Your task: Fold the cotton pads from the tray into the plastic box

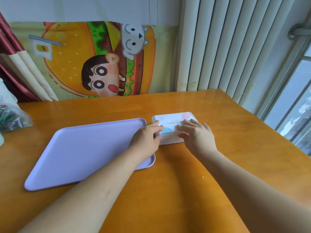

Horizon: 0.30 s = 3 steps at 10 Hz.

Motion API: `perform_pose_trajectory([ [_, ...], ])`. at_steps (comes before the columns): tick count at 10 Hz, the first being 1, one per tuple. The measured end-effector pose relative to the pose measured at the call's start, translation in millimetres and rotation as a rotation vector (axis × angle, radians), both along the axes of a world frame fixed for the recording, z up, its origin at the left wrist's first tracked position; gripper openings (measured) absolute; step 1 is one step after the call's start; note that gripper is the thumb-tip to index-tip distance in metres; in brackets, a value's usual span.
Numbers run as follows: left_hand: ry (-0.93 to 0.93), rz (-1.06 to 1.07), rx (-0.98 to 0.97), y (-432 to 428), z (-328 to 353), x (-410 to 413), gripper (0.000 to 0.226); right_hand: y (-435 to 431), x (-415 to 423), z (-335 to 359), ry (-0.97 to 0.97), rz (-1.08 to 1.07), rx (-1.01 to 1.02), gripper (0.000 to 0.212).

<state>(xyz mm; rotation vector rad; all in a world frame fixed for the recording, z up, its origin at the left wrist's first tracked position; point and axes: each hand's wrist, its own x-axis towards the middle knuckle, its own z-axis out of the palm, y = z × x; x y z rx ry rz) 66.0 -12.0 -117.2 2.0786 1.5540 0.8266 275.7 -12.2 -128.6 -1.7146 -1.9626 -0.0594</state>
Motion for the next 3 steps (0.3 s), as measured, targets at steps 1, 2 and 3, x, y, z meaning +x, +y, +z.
perform_pose_trajectory([
  [1,0.0,-0.015,-0.046,-2,2,0,0.047,-2,1,8,-0.01,0.002,-0.061,0.038],
  [2,0.078,-0.085,-0.073,-8,4,-4,0.059,-10,-7,11,-0.082,-0.004,-0.053,0.047],
  [3,0.15,-0.071,-0.085,-19,17,-14,0.074,-20,-16,15,-0.062,-0.011,-0.029,0.057],
])
